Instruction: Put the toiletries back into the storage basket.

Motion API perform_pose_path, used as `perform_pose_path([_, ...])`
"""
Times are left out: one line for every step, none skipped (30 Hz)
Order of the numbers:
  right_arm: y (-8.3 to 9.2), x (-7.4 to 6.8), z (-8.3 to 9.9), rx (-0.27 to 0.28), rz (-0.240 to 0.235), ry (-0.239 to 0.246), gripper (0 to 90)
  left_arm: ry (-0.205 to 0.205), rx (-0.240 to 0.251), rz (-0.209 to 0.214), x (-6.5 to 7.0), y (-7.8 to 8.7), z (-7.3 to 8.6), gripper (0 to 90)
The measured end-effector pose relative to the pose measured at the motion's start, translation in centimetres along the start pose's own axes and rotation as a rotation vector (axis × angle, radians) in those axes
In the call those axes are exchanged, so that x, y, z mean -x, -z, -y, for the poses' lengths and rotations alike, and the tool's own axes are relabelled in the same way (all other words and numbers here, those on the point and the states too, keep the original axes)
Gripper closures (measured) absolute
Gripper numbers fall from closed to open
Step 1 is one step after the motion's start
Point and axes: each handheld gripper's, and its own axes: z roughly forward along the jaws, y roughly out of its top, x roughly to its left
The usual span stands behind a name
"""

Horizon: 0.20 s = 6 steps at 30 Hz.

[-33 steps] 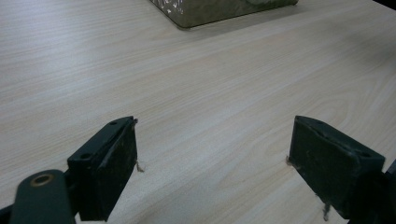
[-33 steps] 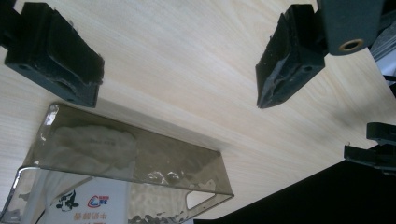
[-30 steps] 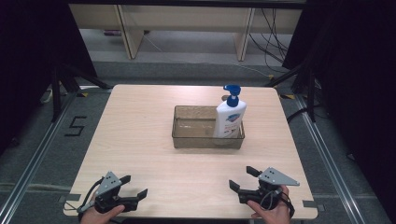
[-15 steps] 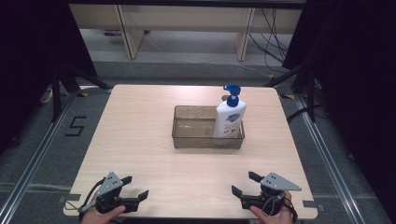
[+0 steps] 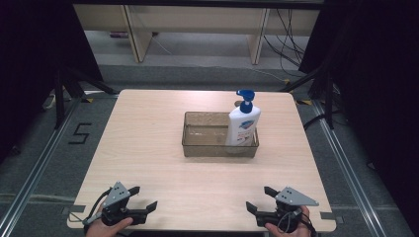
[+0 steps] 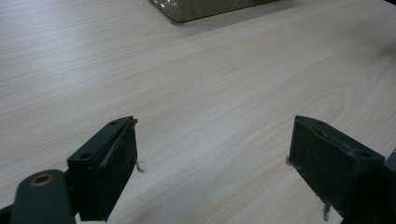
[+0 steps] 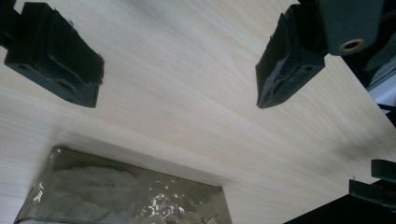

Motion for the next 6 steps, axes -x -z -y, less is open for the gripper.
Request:
perform_pose_path([-0.04, 0.29, 0.06, 0.002, 0.015, 0.038, 15.3, -0.002, -0.003, -0.002, -0.05, -0.04, 0.01, 14.8])
perform_pose_path([-0.04, 0.29, 0.06, 0.002, 0.015, 0.038, 15.3, -0.002, -0.003, -0.002, -0.05, -0.04, 0.01, 14.8])
perform_pose_path([-0.07, 0.35, 0.14, 0.012, 0.024, 0.051, 15.3, -0.001, -0.003, -0.002, -0.06, -0.04, 0.01, 14.8])
perform_pose_path([-0.07, 0.35, 0.14, 0.012, 0.024, 0.051, 15.3, -0.001, -0.003, -0.002, -0.06, -0.04, 0.01, 14.8])
perform_pose_path([-0.05, 0.21, 0.21, -0.002, 0.011, 0.033, 15.3, -0.007, -0.013, -0.016, -0.06, 0.10, -0.05, 14.8])
perform_pose_path([-0.05, 0.21, 0.21, -0.002, 0.011, 0.033, 15.3, -0.007, -0.013, -0.016, -0.06, 0.10, -0.05, 14.8])
